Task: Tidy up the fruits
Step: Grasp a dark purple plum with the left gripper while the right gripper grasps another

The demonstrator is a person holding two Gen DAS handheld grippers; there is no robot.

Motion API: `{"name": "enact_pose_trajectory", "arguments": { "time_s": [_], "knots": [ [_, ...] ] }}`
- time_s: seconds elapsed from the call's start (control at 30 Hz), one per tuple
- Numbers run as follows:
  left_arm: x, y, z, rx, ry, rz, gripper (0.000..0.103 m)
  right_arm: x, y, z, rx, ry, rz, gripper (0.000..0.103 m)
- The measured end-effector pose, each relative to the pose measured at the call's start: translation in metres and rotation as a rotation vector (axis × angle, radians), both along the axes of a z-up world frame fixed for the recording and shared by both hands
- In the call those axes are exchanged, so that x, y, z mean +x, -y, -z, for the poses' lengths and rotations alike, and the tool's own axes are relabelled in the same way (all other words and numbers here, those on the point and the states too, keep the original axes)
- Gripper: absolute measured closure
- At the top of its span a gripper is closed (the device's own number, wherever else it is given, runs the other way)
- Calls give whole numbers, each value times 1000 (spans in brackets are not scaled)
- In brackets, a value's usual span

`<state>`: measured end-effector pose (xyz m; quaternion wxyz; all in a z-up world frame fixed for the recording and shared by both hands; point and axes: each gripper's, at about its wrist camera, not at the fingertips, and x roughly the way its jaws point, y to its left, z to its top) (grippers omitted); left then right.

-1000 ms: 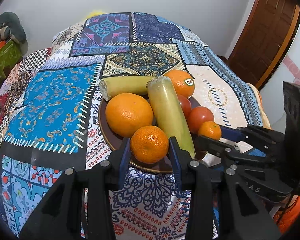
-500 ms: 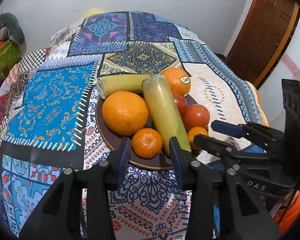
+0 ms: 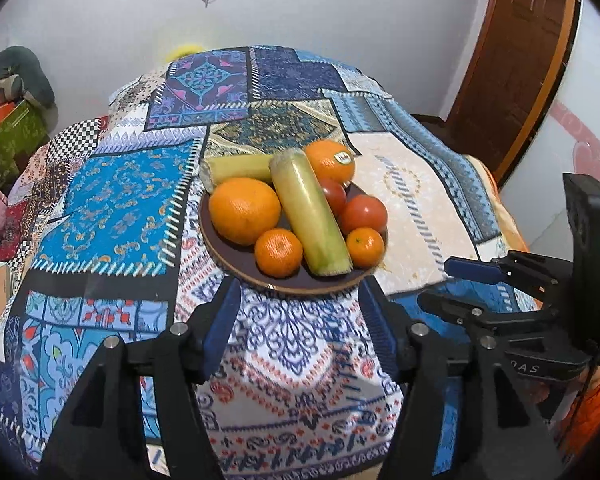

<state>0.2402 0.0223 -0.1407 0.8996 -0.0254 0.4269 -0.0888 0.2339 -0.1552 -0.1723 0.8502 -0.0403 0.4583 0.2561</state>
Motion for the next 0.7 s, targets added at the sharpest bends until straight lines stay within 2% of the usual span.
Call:
{"name": "enact_pose_trajectory", "arguments": {
  "time_s": [0.13, 0.2, 0.47, 0.63, 0.7],
  "knots": [
    [-8, 4, 8, 2, -24, 7, 42, -1, 7, 13, 16, -57, 13, 56],
    [-10, 4, 14, 1, -42, 1, 42, -1, 8, 16, 29, -77, 13, 62],
    [-11, -2, 32, -46, -111, -2, 42, -6, -3, 21, 39, -86, -22, 64],
    [-13, 4, 38, -44, -125, 24, 50, -2, -2, 27, 41, -86, -11, 65],
    [-13, 6, 39, -51, -132, 36, 52, -3, -2, 27, 47, -89, -21, 70]
  ]
}}
